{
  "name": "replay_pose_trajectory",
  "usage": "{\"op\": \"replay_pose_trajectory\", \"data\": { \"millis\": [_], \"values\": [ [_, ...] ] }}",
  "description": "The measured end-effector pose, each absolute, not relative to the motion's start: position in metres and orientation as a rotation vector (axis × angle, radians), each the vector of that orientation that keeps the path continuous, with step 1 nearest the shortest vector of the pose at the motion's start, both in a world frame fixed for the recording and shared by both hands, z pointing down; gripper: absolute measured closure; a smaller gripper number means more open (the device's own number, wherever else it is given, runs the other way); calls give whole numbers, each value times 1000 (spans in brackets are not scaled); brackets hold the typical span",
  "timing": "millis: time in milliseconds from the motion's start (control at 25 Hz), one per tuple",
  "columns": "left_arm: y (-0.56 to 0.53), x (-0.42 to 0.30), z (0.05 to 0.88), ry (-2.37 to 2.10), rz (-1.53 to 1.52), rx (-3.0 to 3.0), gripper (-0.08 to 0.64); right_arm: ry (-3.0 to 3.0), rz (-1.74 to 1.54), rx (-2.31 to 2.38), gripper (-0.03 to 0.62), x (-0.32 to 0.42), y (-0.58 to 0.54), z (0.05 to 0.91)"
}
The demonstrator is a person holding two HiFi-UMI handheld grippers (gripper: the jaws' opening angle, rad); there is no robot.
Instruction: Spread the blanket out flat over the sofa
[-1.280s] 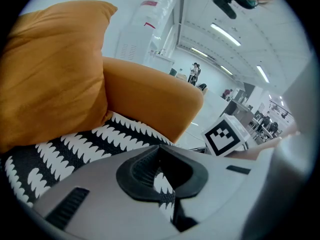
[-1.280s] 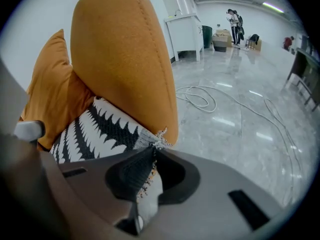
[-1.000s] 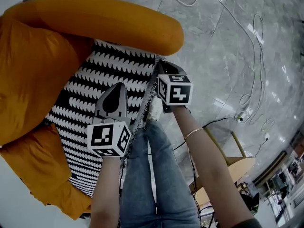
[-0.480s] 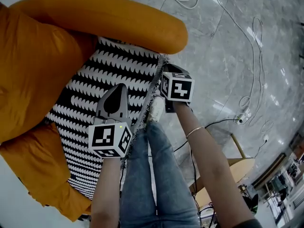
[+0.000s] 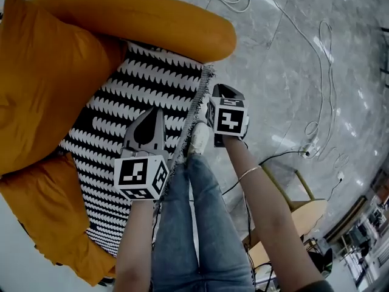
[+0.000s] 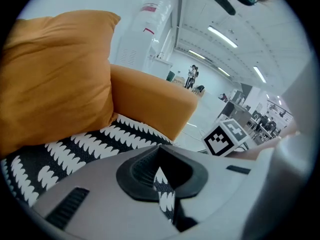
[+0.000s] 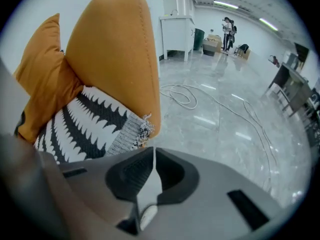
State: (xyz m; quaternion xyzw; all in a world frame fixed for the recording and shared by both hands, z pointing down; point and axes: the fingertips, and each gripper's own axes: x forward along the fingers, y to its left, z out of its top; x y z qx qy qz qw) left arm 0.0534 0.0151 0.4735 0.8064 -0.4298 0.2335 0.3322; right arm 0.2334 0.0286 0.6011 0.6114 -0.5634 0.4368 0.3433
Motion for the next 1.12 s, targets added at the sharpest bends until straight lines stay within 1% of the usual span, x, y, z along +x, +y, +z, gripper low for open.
{"op": "replay_pose_trajectory", "data": {
  "millis": [200, 520, 1120],
  "values": [
    [21, 53, 439, -1111, 616, 2157, 543, -1528, 1172, 1697, 571, 231, 28, 545],
    [34, 52, 396, -1102, 576, 2211, 543, -1663, 1139, 1816, 577, 228, 37, 460],
    [53, 49, 299, -1087, 510, 2282, 543, -1857, 1081, 1888, 581, 202, 75, 316]
  ]
}}
